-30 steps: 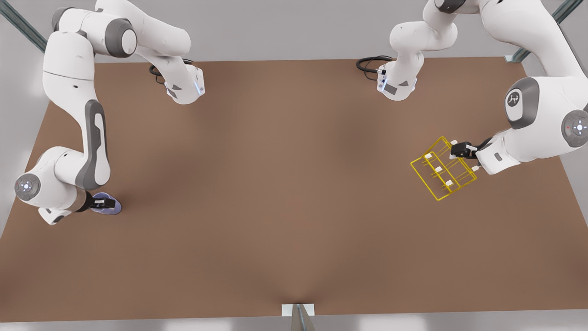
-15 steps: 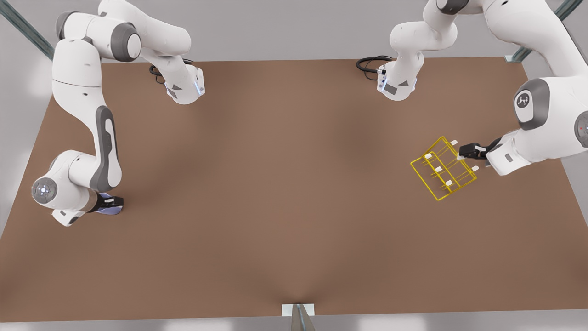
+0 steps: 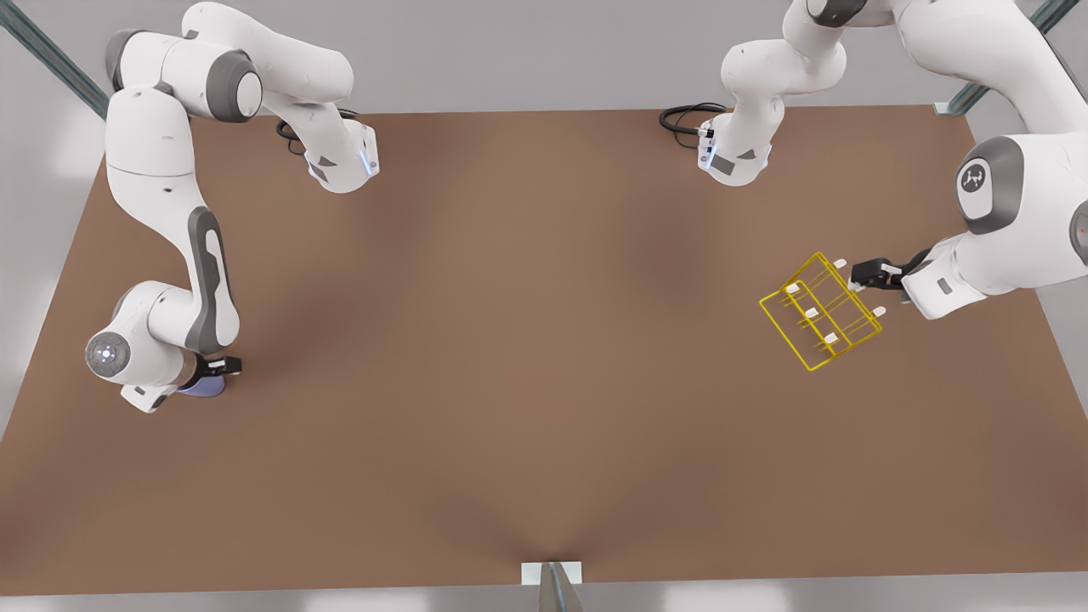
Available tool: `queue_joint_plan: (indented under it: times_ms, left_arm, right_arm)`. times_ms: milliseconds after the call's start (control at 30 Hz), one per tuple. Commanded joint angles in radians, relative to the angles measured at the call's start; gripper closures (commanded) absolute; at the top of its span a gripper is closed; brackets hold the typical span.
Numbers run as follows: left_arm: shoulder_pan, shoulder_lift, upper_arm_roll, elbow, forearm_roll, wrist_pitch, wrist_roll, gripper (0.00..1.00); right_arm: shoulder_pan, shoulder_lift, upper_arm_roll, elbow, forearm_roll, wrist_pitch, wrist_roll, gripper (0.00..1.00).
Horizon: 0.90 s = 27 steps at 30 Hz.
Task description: Place the cup on the cup holder
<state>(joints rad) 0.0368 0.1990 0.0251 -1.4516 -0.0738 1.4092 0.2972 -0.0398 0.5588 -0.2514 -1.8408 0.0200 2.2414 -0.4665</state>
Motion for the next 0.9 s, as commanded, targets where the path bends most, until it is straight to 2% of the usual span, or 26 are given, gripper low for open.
queue_joint_plan:
  times_ms: [0, 33, 67, 100, 167, 233, 333, 400, 667, 867]
  left_arm:
    - [0.000, -0.001, -0.001, 0.000, 0.002, -0.010, 0.004, 0.00]
    - [0.000, -0.001, 0.001, 0.002, 0.003, -0.010, 0.002, 0.00]
    - [0.002, -0.001, 0.001, 0.000, 0.003, -0.010, 0.005, 0.00]
    - [0.002, -0.001, 0.001, 0.002, 0.003, -0.009, 0.005, 0.00]
    - [0.005, 0.000, 0.001, 0.000, 0.002, -0.006, 0.007, 0.00]
    - [0.005, 0.000, 0.001, 0.000, 0.003, -0.007, 0.007, 0.00]
    - [0.005, -0.001, 0.001, 0.002, 0.005, -0.007, 0.008, 0.00]
    - [0.003, -0.001, 0.001, 0.002, 0.003, -0.009, 0.005, 0.00]
    - [0.005, -0.001, 0.001, 0.000, 0.003, -0.010, 0.005, 0.00]
    - [0.005, -0.003, 0.002, 0.002, 0.006, -0.047, 0.000, 0.00]
  right_arm:
    - [-0.002, 0.000, 0.000, 0.000, 0.001, 0.018, -0.052, 0.06]
    - [-0.003, 0.000, 0.000, 0.002, 0.001, 0.014, -0.058, 0.30]
    - [-0.008, 0.000, 0.000, 0.005, 0.001, 0.010, -0.058, 0.45]
    - [-0.011, 0.001, 0.000, 0.005, 0.001, 0.010, -0.061, 0.46]
    - [-0.011, 0.001, 0.000, 0.008, 0.000, 0.009, -0.063, 0.58]
    - [-0.009, 0.007, 0.000, 0.015, -0.003, 0.009, -0.060, 0.62]
    - [-0.009, 0.015, 0.000, 0.023, -0.003, 0.009, -0.061, 0.73]
    - [-0.009, 0.015, 0.000, 0.025, -0.003, 0.009, -0.061, 0.78]
    - [0.012, 0.024, 0.007, 0.109, 0.004, 0.007, -0.089, 0.79]
    - [0.187, 0.010, 0.070, 0.195, 0.078, 0.004, -0.081, 0.79]
